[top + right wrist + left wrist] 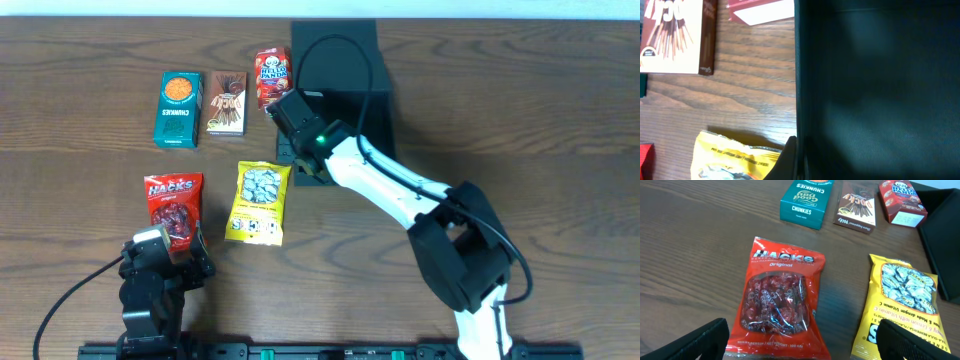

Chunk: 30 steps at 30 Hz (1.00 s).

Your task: Pack container

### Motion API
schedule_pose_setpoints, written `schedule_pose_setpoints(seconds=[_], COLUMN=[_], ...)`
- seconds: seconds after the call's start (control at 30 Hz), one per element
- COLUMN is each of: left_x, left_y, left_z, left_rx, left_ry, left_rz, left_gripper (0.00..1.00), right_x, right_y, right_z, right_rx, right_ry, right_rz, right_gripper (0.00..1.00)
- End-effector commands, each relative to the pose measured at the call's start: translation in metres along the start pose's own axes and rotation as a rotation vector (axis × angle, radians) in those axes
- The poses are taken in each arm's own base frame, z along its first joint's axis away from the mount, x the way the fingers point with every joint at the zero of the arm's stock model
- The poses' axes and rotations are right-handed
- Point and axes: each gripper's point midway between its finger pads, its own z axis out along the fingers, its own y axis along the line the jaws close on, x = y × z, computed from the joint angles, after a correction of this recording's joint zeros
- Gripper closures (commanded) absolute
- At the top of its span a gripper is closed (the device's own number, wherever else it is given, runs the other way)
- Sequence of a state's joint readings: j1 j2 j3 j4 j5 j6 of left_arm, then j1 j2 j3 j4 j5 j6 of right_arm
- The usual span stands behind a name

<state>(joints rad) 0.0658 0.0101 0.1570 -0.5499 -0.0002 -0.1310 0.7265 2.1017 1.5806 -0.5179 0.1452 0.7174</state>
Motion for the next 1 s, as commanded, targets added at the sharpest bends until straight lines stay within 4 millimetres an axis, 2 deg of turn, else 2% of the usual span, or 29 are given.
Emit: schedule_pose_setpoints(seconds=[0.0,0.23,0.53,0.8,0.83,0.87,0.93,0.97], left_x=[0.002,0.002,0.002,0.002,0.002,0.002,0.002,0.002], left_y=[0.004,0.003,0.003,0.004,0.004,0.004,0.004,0.004], left_z=[0.002,0.002,0.002,0.002,0.002,0.002,0.002,0.002], left_rx=[-0.016,-0.016,-0.016,-0.016,-0.016,-0.016,-0.016,-0.016], left_ry=[0.001,0.0,0.0,0.001,0.001,0.001,0.001,0.001], left_rz=[-0.003,-0.003,-0.003,-0.003,-0.003,-0.003,-0.003,-0.003], left_gripper=[0.05,0.05,0.05,0.05,0.05,0.05,0.05,0.05], right_x=[0.003,0.002,-0.001,-0.003,-0.003,-0.003,-0.003,-0.002], right_y=[0.02,0.015,-0.018,-0.021,-0.021,-0.021,-0.02,-0.019], right_z=[0.003,0.002,0.003,0.003,0.003,0.003,0.003,0.003], right_rx=[-0.034,-0.018,0.093,0.097,0.097,0.097,0.093,0.088], right_ry=[0.01,0.012,0.023,0.023,0.023,0.024,0.027,0.031], right_rz=[-0.001,0.001,0.081,0.074,0.067,0.058,0.042,0.031], right_gripper=[0.98,0.98,0.99,0.98,0.96,0.86,0.56,0.45])
